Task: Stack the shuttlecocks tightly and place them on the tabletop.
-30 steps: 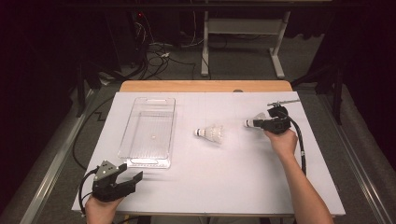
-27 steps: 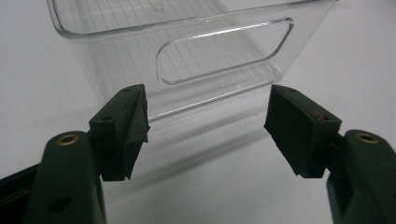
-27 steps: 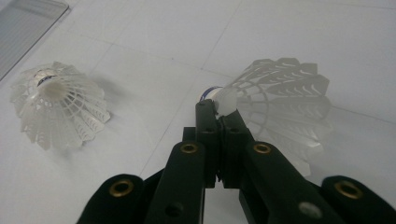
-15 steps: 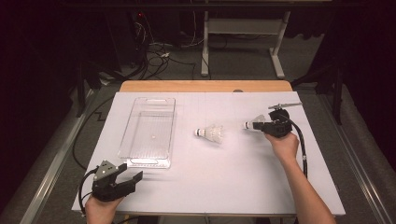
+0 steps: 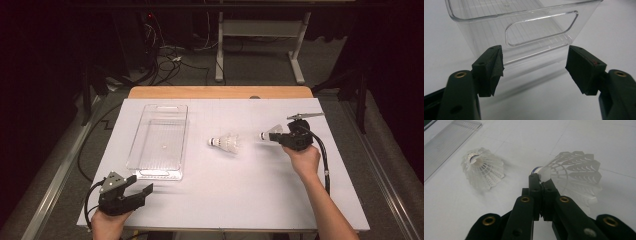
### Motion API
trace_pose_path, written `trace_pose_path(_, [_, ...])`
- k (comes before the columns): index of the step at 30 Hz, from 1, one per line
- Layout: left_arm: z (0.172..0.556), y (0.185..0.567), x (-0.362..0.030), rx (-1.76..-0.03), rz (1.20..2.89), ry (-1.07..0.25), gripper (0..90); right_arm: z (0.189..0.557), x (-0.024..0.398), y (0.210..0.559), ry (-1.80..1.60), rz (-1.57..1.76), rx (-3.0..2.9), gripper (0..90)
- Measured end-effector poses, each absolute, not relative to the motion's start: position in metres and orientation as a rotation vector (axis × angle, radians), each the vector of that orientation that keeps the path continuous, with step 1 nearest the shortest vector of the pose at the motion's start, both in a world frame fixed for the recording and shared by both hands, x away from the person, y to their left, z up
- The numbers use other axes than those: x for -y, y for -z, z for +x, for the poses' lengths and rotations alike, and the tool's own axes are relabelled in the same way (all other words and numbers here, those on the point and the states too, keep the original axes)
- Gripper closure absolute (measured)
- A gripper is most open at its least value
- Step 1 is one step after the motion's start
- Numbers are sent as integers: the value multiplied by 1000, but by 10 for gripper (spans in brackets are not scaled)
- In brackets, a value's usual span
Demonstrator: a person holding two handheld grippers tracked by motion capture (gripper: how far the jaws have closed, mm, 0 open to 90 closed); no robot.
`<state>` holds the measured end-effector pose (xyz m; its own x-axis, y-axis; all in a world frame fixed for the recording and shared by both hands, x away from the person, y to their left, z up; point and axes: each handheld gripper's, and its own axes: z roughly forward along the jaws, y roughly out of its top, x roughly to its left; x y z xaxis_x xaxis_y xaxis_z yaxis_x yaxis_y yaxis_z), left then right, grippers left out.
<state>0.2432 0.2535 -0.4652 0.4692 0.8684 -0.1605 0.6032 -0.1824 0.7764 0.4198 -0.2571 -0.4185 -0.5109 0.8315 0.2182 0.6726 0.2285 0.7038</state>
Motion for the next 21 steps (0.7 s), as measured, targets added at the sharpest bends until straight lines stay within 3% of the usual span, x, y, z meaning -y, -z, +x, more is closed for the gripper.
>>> trace_pose_path(21, [242, 465, -254, -1234, 1894, -417, 309, 396, 246, 419, -1171, 1329, -2357, 895])
